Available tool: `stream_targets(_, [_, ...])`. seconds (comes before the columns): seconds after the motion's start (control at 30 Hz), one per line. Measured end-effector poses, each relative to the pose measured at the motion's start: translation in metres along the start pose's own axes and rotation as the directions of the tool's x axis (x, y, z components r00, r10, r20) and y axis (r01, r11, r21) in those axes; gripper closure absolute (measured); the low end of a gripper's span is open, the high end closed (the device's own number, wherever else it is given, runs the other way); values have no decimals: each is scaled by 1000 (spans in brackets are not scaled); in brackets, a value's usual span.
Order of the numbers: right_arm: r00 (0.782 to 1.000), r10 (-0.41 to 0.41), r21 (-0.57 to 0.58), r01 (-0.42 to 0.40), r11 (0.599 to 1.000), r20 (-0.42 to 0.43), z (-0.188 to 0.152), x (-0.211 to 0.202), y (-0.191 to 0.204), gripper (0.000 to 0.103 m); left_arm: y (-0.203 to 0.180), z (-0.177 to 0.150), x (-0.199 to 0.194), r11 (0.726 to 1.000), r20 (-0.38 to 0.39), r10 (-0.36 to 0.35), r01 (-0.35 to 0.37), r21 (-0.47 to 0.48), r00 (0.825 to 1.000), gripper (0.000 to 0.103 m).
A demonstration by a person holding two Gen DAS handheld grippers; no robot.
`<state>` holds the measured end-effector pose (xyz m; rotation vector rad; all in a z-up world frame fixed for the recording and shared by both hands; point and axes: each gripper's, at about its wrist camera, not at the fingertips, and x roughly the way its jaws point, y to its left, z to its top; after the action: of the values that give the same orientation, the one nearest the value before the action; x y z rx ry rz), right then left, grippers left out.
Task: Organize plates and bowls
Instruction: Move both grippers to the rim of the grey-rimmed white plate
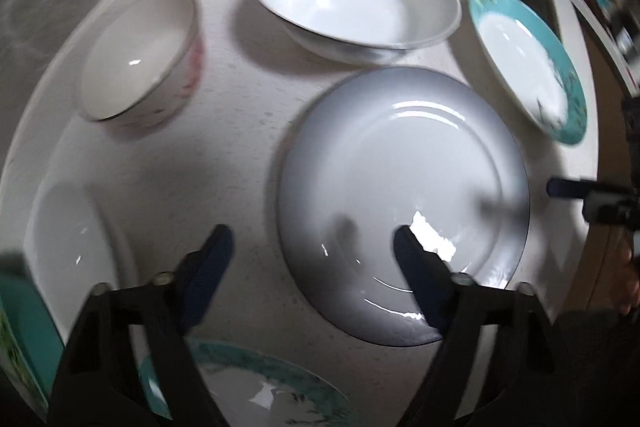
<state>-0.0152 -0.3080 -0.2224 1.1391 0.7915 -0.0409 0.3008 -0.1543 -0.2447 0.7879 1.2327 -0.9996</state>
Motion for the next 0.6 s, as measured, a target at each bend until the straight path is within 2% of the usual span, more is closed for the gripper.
stream_targets(0.2, [1000, 6, 36, -6, 999, 11, -1, 12, -9, 26, 32, 17, 26, 994, -41, -108, 108, -6, 993, 31])
stream_targets(0.4, [1000, 2, 41, -4, 999, 27, -5, 14, -15, 29, 41, 18, 37, 989, -49, -143, 144, 21, 989, 35])
stream_targets(0.47, [999, 12, 41, -13, 999, 32, -5, 16, -14, 31, 48, 20, 36, 985, -42, -171, 173, 28, 984, 41])
stream_targets(0.5, [999, 21, 48, -23, 999, 32, -6, 17, -16, 32, 52, 23, 36, 983, -40, -182, 183, 25, 983, 48])
stream_targets(0.6, [999, 21, 42, -22, 999, 31, -7, 21, -13, 33, 61, 26, 36, 977, -38, -213, 214, 25, 976, 51])
